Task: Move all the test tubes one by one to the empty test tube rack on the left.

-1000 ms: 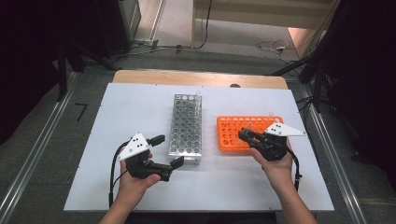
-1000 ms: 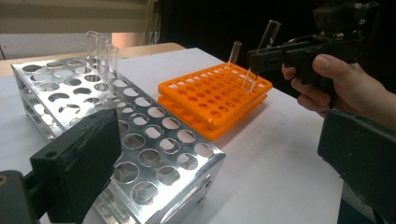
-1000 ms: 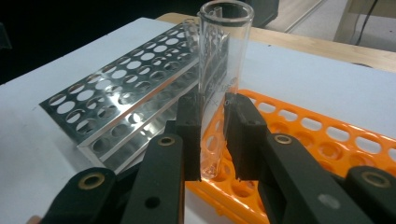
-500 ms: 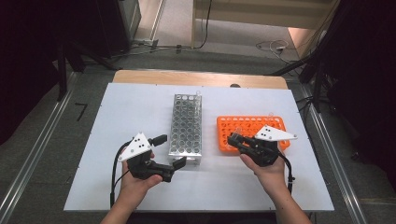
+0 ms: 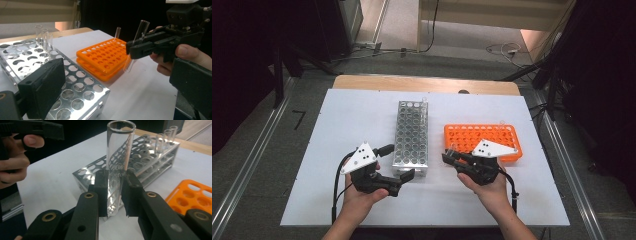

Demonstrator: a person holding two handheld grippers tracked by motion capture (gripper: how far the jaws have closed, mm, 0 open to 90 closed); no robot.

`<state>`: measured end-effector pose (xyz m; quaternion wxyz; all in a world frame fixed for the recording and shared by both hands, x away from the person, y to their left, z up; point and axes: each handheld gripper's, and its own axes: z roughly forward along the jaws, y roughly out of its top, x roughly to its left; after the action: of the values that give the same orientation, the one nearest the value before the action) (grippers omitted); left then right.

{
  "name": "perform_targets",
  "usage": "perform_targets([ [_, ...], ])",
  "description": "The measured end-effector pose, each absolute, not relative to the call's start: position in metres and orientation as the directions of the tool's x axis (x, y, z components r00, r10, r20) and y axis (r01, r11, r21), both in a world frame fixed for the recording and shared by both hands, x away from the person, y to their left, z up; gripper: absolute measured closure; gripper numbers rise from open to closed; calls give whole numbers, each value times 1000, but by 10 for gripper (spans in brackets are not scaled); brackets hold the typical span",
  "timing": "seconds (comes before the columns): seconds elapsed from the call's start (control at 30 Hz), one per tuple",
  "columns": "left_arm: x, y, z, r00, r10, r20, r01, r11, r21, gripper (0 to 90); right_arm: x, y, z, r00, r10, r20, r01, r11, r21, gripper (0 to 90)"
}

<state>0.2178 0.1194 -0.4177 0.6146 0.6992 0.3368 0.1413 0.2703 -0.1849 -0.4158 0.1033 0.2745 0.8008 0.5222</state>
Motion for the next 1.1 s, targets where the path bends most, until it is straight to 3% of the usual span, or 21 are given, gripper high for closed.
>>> perform_targets([
  [0.67,212,100,-413,767,606,-212,294,-38,955,17,247,-145,-423,-891,439,114,299,380,875,739],
  [0.83,211,98,-413,775,593,-218,295,-35,955,68,243,-139,-425,-900,422,110,292,396,871,739],
  [1.1,208,91,-412,774,601,-200,286,-49,957,273,239,-133,-426,-907,406,109,288,411,865,740],
])
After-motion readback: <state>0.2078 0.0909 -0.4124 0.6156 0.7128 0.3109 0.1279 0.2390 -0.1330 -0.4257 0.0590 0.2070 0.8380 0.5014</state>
